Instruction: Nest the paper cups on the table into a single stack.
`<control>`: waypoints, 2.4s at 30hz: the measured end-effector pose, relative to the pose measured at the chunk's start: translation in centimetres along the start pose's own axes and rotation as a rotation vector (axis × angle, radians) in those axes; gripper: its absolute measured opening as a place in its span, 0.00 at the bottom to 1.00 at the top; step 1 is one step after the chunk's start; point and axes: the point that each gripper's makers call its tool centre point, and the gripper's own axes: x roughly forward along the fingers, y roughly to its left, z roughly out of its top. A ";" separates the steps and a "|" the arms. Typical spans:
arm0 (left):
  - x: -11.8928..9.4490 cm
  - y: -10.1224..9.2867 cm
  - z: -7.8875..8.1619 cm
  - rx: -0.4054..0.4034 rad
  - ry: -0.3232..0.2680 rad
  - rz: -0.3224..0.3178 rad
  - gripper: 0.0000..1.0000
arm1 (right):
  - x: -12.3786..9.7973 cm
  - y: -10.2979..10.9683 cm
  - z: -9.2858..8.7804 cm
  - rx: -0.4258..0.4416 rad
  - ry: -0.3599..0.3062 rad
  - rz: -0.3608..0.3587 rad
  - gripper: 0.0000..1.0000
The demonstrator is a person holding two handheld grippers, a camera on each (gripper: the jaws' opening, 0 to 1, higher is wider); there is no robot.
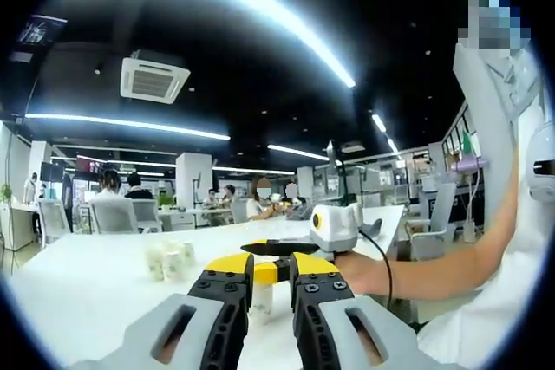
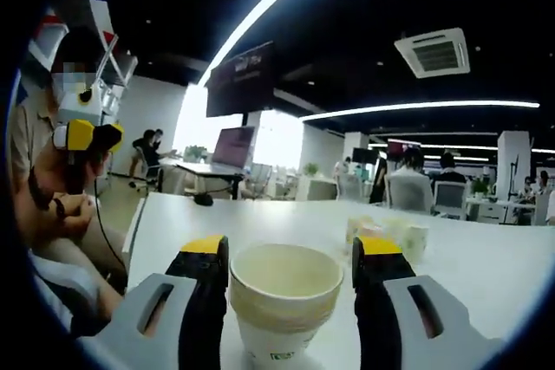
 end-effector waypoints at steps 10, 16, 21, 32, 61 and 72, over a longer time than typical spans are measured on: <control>0.8 0.0 -0.7 0.009 0.023 0.010 0.18 | -2.0 0.5 1.0 0.058 -0.032 0.026 0.62; 1.4 -0.7 -1.0 0.027 0.039 0.006 0.18 | -3.9 1.4 2.4 0.069 -0.061 0.048 0.61; 1.4 -0.9 -0.6 0.033 0.029 0.000 0.17 | -5.2 3.0 3.2 0.070 -0.086 0.070 0.61; 1.1 0.3 -1.1 0.015 0.032 0.024 0.17 | -6.8 5.8 2.7 0.091 -0.081 0.135 0.60; 5.3 16.5 -4.1 -0.044 0.074 0.288 0.30 | -12.2 3.2 4.4 0.083 -0.142 0.047 0.58; 10.1 18.8 -4.9 0.015 0.136 0.268 0.31 | -13.8 1.7 5.2 0.057 -0.149 -0.006 0.57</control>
